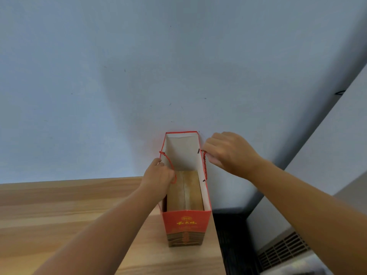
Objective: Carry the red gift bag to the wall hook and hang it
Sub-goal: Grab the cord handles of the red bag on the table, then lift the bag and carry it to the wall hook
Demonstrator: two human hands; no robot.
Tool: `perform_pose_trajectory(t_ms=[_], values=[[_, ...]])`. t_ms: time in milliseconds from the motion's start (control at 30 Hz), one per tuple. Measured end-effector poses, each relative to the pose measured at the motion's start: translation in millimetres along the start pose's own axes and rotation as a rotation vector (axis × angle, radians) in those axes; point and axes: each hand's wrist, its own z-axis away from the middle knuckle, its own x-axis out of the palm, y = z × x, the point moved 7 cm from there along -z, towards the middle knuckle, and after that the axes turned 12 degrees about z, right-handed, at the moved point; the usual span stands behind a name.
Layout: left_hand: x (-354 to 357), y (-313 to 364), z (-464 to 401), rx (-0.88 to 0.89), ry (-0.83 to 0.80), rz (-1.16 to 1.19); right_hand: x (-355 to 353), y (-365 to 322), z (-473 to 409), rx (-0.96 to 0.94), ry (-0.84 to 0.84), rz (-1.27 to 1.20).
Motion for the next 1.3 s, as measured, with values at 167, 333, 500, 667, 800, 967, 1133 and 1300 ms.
perform_pose_trajectory(t_ms=[167, 333, 500, 667, 800, 967, 1133, 1300], values=[[-41, -10, 3, -0.108, 0.372, 0.920, 5, -3, -3, -0.015, -0.021, -0.035], [-96, 3, 2, -0.091, 0.559, 1.188, -1, -6, -16, 0.009, 0.003, -0.079], [-102, 7, 5, -0.062, 0.514, 1.270, -7, 0, -21, 0.067, 0.016, -0.111], [-108, 9, 15, -0.043, 0.483, 1.379, -20, 0, -30, 0.103, 0.073, -0.162], [-116, 8, 20, 0.062, 0.489, 1.259, -28, -1, -37, 0.134, 0.047, -0.206], [-118, 7, 32, 0.062, 0.625, 1.042, -44, -12, -45, 0.085, 0.063, -0.250], [-144, -7, 55, 0.069, 0.813, 0.924, -44, -15, -37, 0.354, 0.009, -0.472], [-166, -24, 95, 0.099, 0.848, 0.733, -54, -30, -49, 0.436, 0.030, -0.709]])
